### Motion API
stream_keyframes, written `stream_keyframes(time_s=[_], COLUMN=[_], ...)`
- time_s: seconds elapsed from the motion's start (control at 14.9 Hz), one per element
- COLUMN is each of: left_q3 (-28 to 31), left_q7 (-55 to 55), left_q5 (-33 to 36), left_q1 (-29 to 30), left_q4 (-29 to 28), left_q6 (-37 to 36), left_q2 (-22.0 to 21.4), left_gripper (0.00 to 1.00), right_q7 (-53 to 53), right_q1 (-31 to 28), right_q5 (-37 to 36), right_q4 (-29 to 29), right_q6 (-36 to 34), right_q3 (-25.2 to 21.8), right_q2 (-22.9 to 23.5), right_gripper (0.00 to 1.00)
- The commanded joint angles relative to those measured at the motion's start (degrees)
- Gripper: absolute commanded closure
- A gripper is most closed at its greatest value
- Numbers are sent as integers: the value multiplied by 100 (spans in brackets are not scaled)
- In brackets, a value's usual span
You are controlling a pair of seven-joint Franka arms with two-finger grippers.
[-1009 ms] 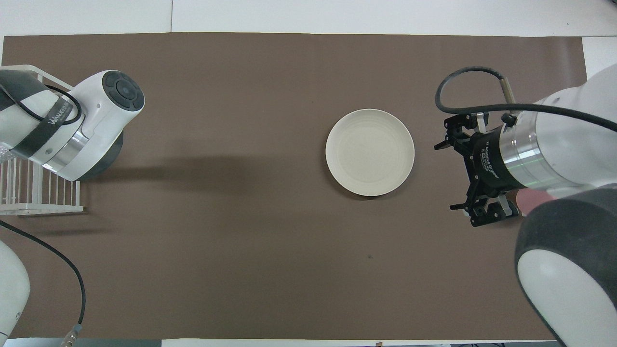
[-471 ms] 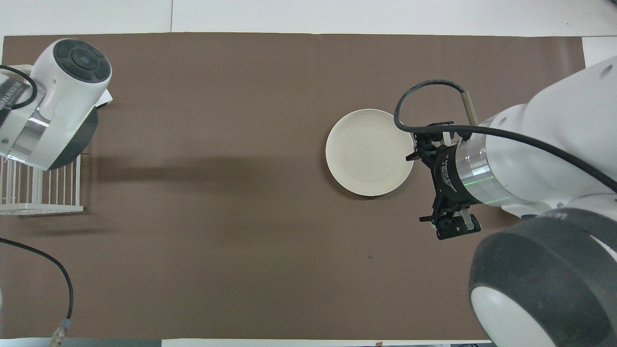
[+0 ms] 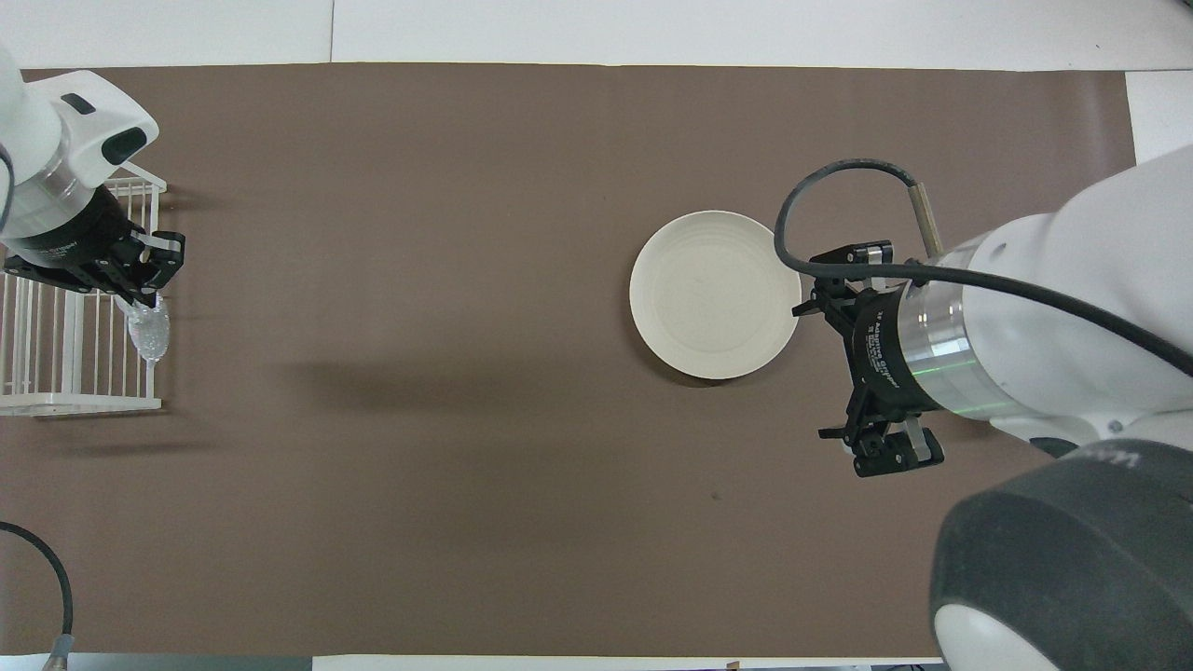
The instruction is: Wipe plate with sponge
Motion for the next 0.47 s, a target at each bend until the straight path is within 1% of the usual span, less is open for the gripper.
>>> stream_keyframes(time_s=[0.0, 0.13, 0.27, 0.34, 0.4], left_q3=[14, 14, 6, -3, 5], left_q7=[-801, -1119, -1278, -1279, -1279], left_q5=[-1330, -2367, -3169, -3450, -3880], left_q1=[245, 403, 483, 501, 518], left_q4=[59, 59, -2, -107, -325], left_q6=[-48, 128, 260, 278, 382], left_q2=[-171, -189, -241, -303, -382], left_gripper=[100, 100, 100, 100, 100], right_q7=[88, 149, 88, 140, 149], right_q1=[-38, -13, -3, -12, 14], right_q5=[19, 2, 2, 10, 10], right_q4=[-96, -105, -175, -184, -228], right_q6=[-46, -204, -240, -231, -239], right_q3=[-1, -1, -1, -1, -1], right_q2=[-75, -84, -137, -137, -154], right_gripper=[0, 0, 0, 0, 0])
